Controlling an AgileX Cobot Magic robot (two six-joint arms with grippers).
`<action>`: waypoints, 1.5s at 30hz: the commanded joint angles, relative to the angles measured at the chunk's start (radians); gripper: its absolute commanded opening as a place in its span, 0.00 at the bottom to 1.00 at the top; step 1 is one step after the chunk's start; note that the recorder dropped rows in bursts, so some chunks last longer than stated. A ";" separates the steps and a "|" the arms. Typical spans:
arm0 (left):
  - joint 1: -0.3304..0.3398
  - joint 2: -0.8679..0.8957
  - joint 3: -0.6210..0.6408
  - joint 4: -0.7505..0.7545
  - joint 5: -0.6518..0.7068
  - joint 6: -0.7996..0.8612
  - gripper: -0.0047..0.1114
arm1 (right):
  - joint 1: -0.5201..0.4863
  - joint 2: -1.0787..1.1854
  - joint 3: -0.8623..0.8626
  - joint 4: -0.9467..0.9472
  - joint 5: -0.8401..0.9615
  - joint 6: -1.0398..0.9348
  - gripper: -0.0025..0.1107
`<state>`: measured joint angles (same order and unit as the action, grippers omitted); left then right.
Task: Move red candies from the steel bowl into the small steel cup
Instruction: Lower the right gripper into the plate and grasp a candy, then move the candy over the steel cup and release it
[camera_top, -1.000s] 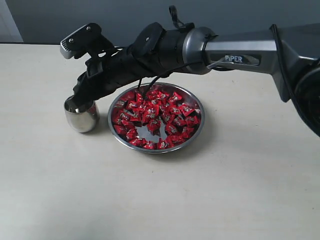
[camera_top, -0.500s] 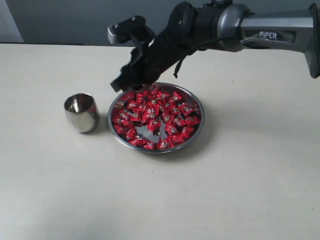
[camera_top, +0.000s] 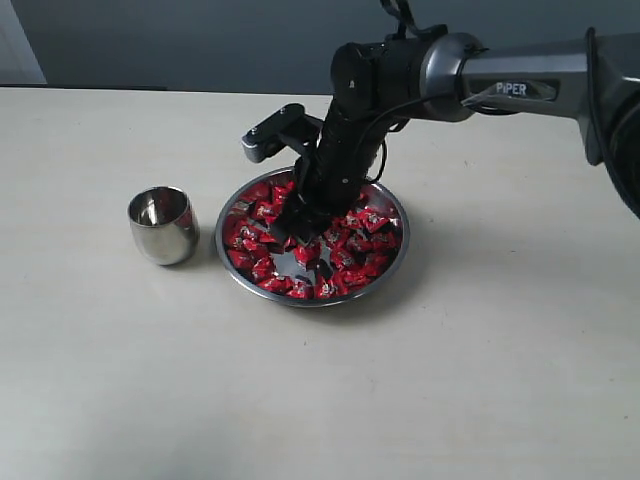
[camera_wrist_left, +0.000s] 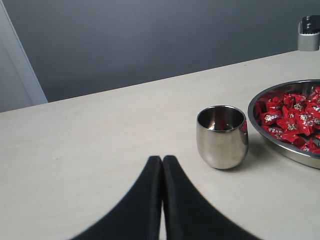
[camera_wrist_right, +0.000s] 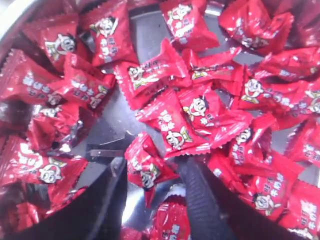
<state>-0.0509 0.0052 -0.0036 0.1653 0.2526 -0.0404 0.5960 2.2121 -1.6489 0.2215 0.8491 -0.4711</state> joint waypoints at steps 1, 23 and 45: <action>0.000 -0.005 0.004 -0.003 -0.010 -0.003 0.04 | -0.003 0.033 -0.002 0.021 -0.007 0.003 0.36; 0.000 -0.005 0.004 -0.003 -0.010 -0.003 0.04 | 0.004 -0.072 -0.002 0.047 0.014 0.003 0.02; 0.000 -0.005 0.004 -0.003 -0.010 -0.003 0.04 | 0.162 -0.019 -0.105 0.436 -0.388 -0.209 0.02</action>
<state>-0.0509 0.0052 -0.0036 0.1653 0.2526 -0.0404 0.7497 2.1587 -1.7117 0.6436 0.4463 -0.6693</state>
